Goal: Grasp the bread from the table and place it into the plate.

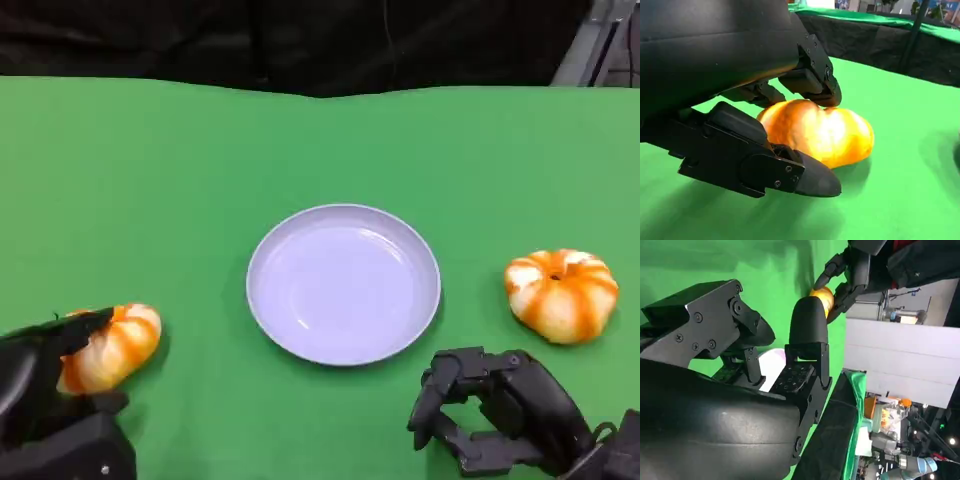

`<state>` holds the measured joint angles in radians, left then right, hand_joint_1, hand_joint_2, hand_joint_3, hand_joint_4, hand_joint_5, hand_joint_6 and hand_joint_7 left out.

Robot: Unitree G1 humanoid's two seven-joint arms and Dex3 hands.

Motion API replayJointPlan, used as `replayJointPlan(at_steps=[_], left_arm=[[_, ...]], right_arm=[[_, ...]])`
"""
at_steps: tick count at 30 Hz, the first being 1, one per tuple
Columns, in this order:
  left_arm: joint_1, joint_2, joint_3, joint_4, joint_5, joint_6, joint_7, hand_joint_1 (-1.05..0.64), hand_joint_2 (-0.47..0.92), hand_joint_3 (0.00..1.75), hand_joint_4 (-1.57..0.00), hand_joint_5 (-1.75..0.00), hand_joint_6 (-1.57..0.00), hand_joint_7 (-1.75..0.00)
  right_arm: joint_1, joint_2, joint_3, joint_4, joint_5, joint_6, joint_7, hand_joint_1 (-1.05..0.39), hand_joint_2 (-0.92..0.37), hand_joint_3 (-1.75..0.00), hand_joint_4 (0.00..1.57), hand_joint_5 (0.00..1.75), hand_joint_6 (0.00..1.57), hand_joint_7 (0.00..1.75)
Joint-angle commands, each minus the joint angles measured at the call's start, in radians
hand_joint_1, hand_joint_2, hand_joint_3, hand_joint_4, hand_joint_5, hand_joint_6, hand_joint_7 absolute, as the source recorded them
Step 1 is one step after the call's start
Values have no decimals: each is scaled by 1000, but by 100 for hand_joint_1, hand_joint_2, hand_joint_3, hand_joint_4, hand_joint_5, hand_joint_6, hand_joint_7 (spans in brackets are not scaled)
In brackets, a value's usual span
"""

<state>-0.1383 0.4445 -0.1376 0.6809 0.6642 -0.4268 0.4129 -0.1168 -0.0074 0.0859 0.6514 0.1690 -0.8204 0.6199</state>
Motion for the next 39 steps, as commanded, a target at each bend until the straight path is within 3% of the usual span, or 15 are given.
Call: replayJointPlan(at_steps=[1, 16, 32, 34, 36, 37, 39], left_arm=[[-43, 20, -29, 58, -3, 7, 3, -84, 92, 17, -56, 0, -59, -1], [-183, 20, -119, 248, 0, 7, 2, -83, 92, 15, -54, 0, -71, -4], [-248, 26, -202, 332, 17, 48, -10, -77, 92, 12, -54, 0, -77, -3], [-256, 27, -214, 343, 23, 52, -13, -53, 86, 5, -54, 0, -78, -2], [-256, 28, -220, 343, 19, 55, -16, -42, 84, 3, -54, 0, -78, -1], [-256, 29, -222, 340, 16, 56, -16, -27, 83, 2, -54, 0, -78, -1], [-254, 29, -227, 336, 14, 68, -21, -15, 82, 1, -53, 0, -78, 0]], right_arm=[[1, -10, -5, 4, 4, 4, -1, 10, -62, -101, 91, 131, 94, 100], [3, -8, -3, -6, 2, 15, -6, 10, -62, -102, 91, 132, 94, 100], [-2, -5, -1, -3, -4, 10, -8, 9, -60, -104, 90, 133, 93, 101], [-2, -5, -1, -4, -3, 13, -9, 10, -60, -104, 90, 133, 93, 102], [-2, -6, -1, -5, -5, 12, -11, 10, -60, -104, 90, 133, 93, 102], [-2, -6, -2, -5, -6, 10, -12, 10, -60, -104, 90, 133, 93, 102], [-2, -5, -2, -5, -2, 10, -10, 10, -60, -104, 90, 133, 93, 102]])
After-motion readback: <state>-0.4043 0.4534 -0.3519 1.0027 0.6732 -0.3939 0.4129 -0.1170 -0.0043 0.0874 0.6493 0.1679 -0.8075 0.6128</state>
